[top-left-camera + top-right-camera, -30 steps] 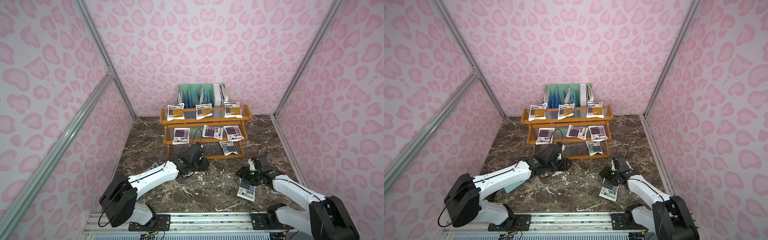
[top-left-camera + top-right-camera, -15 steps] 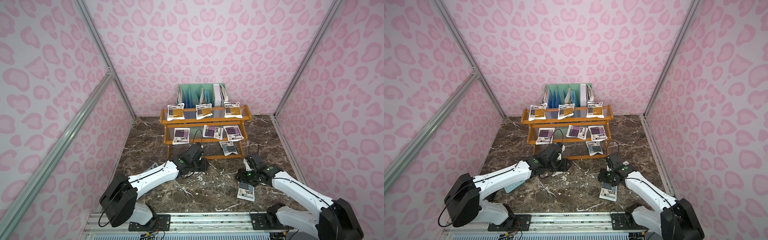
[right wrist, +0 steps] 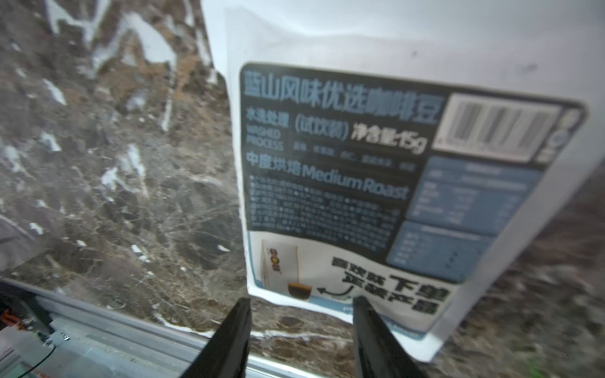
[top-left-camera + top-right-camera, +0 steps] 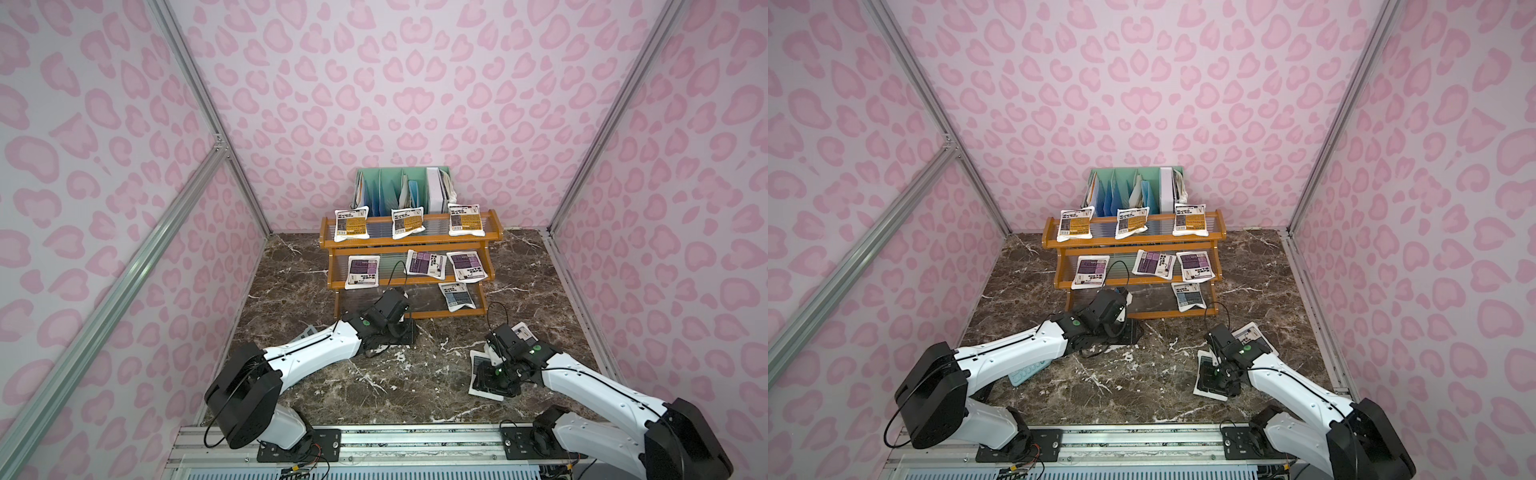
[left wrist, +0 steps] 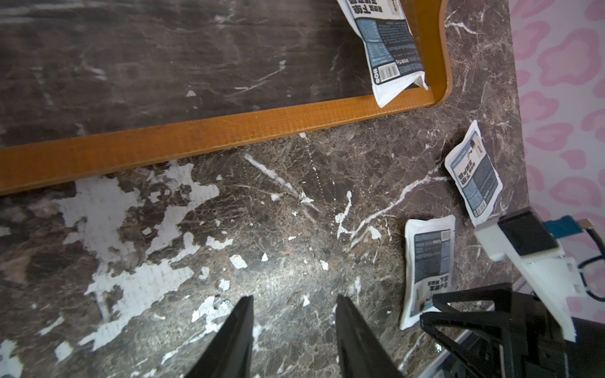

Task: Place the bagged coffee beans on the shelf by color
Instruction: Move the bagged coffee beans to the center of the board.

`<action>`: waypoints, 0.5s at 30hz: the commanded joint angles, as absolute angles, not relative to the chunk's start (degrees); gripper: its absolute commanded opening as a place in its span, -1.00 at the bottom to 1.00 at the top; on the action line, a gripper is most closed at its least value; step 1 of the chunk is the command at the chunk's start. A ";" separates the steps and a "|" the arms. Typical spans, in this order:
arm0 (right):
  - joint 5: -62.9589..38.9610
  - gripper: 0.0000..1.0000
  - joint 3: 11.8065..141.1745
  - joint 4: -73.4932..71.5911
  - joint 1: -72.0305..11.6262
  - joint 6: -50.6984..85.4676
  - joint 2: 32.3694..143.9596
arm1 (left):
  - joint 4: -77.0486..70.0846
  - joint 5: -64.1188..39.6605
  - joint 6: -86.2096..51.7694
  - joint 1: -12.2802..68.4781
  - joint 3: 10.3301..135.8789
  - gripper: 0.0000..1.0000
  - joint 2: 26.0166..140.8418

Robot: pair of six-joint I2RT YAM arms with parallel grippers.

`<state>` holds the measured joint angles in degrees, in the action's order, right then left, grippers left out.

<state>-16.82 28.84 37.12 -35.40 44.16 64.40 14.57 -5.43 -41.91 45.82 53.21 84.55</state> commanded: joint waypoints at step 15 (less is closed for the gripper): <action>-26.75 0.01 42.76 18.98 -32.98 35.20 78.92 | 19.37 -11.22 -35.65 46.68 55.36 -0.09 84.80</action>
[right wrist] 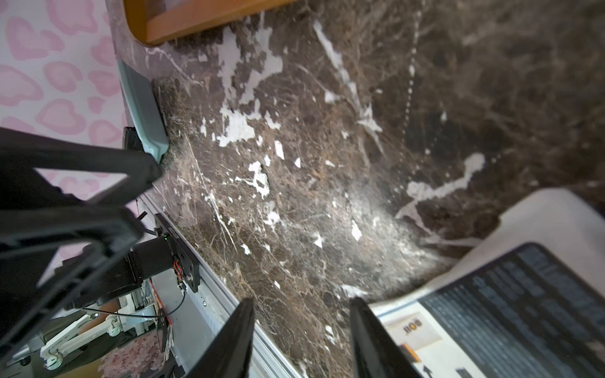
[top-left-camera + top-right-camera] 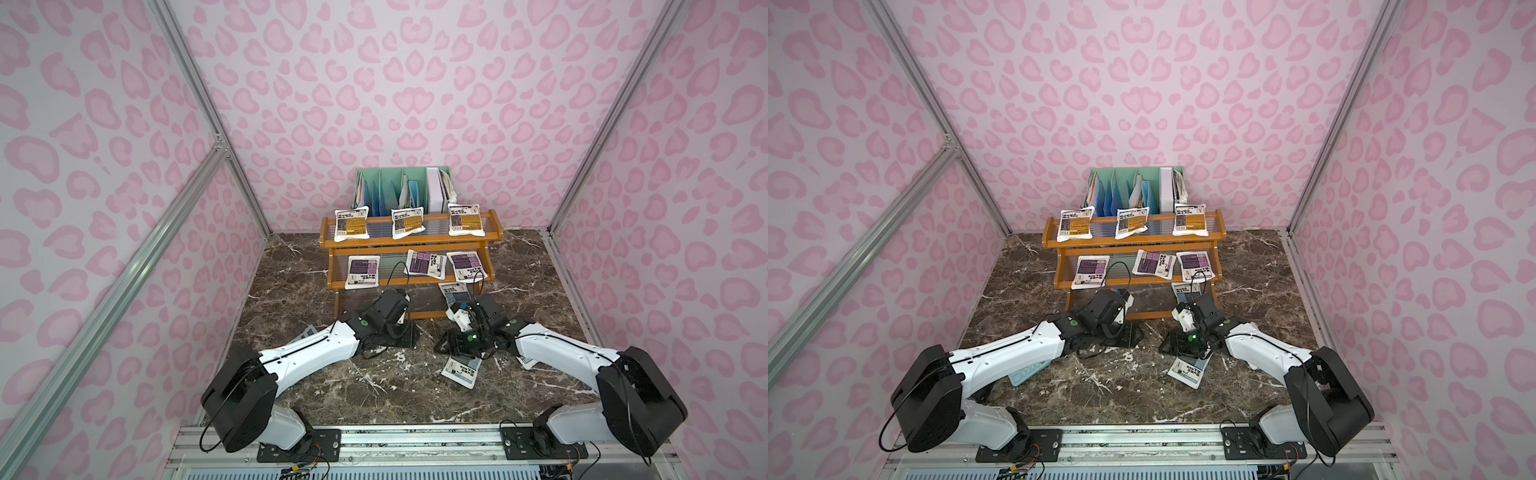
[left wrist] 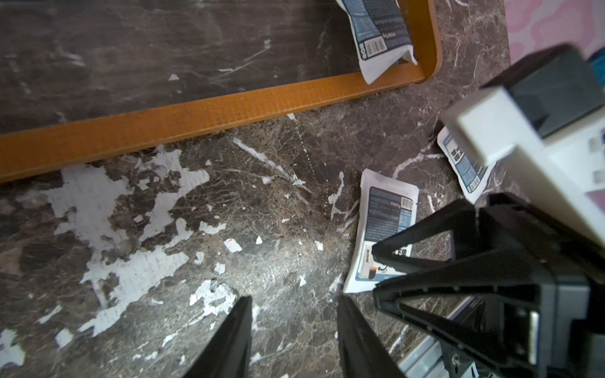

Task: Place the bagged coffee beans on the shelf by color
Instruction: Move the bagged coffee beans to the center of the board.

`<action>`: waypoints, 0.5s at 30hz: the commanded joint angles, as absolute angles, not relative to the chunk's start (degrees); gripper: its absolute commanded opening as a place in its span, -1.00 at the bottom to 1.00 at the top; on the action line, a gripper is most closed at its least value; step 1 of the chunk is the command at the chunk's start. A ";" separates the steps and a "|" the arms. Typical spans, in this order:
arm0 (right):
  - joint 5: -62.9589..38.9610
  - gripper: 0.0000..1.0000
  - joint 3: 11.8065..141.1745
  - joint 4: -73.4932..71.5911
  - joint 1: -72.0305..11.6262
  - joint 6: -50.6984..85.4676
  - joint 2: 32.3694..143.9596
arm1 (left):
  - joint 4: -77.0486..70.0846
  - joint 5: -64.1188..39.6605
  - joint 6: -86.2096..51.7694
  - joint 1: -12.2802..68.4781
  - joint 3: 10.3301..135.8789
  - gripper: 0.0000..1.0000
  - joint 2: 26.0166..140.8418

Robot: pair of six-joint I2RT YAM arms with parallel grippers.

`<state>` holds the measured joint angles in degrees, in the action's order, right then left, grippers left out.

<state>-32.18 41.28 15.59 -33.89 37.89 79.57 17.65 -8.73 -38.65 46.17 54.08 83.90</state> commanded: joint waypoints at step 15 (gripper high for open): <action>-26.28 0.01 32.51 18.43 -14.83 31.87 73.55 | 28.60 -18.80 -24.06 55.66 68.08 -0.26 99.73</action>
